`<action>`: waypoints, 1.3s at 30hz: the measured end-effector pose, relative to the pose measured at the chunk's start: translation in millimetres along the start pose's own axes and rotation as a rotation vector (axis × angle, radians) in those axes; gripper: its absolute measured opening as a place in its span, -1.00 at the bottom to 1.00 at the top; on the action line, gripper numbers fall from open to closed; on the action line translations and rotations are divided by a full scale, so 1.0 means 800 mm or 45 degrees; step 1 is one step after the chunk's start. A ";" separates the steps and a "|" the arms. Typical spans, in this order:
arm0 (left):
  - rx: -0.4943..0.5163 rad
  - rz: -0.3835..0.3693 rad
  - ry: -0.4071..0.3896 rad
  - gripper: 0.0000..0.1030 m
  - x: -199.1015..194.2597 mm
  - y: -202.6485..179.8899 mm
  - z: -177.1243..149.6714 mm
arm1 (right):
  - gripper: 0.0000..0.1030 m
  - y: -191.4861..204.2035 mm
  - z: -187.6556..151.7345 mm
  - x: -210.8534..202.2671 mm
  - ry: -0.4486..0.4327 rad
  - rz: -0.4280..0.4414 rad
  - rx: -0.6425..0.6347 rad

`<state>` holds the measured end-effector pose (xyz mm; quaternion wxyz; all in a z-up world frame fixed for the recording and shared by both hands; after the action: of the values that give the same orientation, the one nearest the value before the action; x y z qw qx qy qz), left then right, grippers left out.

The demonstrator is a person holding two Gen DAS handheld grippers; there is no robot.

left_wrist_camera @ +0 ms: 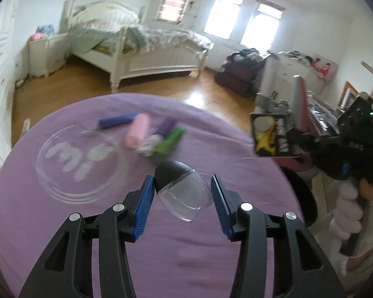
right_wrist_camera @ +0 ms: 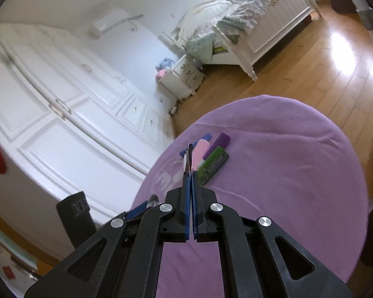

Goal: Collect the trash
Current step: 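Grasp the clear plastic lid with the left tool while the right tool grasps the black-and-yellow card, then carry the clear lid and card to the bin and release both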

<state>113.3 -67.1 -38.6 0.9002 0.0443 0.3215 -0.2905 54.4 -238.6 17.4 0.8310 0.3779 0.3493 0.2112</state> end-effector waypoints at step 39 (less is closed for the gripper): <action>0.416 -0.676 0.263 -0.10 0.217 -0.482 0.017 | -0.95 -0.336 -0.008 -0.432 -0.711 -0.391 0.405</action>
<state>16.6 -475.9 -91.2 0.7367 0.1320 0.3605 -0.5566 -157.3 -616.2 -49.0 0.8472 0.4888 0.1899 -0.0847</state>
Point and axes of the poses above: each gripper's, at about its wrist camera, not at the fingertips, and x roughly the way its jaws point, y to its left, z to its top, the point moved 7 cm from there along x, roughly the way its jaws point, and after that the axes turned 12 degrees about x, right-handed, at the moved point
